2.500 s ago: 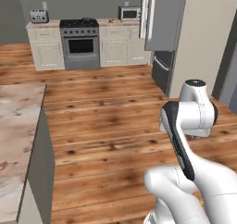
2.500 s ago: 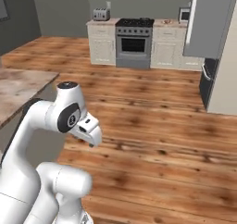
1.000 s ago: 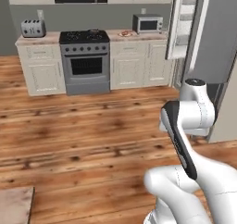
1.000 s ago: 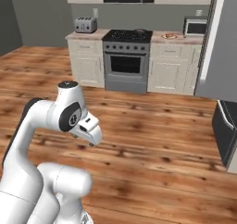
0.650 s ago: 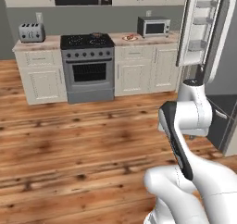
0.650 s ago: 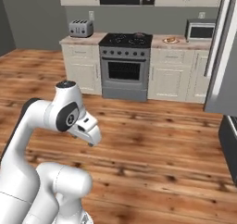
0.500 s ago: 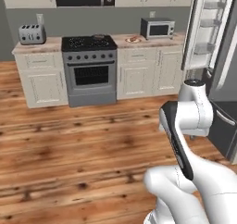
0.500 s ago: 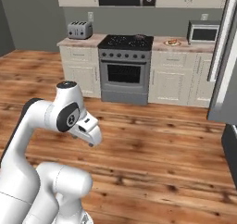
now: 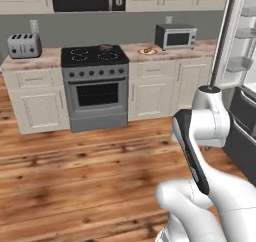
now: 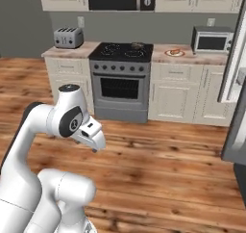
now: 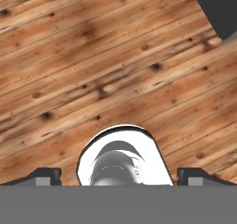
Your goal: Place the cold items (mango and tomato) from the fridge in one tupperware on the dining counter. Place the warm items (kebab skewer and hot dog) in the stove area in another tupperware.
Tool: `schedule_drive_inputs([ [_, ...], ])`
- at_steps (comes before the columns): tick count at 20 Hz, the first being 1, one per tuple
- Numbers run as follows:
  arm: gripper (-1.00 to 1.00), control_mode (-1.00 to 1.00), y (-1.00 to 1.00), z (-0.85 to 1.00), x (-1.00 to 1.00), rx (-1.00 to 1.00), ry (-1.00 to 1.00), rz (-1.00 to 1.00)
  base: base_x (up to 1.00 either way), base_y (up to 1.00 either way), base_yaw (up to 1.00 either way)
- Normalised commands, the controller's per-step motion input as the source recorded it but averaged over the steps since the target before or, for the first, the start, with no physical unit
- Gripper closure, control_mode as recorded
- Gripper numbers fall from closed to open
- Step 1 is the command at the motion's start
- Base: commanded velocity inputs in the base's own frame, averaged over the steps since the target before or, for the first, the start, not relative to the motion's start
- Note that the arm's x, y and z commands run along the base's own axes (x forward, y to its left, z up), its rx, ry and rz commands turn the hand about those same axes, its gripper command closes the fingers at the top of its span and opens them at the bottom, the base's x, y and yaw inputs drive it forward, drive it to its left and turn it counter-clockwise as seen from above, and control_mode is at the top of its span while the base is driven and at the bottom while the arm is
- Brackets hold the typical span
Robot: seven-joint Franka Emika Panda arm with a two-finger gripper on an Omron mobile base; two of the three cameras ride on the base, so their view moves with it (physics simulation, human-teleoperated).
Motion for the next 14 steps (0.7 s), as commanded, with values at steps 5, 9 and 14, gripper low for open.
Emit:
schedule_drive_inputs([
  [5,-1.00,1.00,0.00,0.00,0.00,0.00,0.00,0.00,1.00,0.23,-0.21],
  [9,-1.00,1.00,0.00,0.00,0.00,0.00,0.00,0.00,1.00,0.22,-0.22],
  [14,-1.00,1.00,0.00,0.00,0.00,0.00,0.00,0.00,1.00,0.21,-0.23],
])
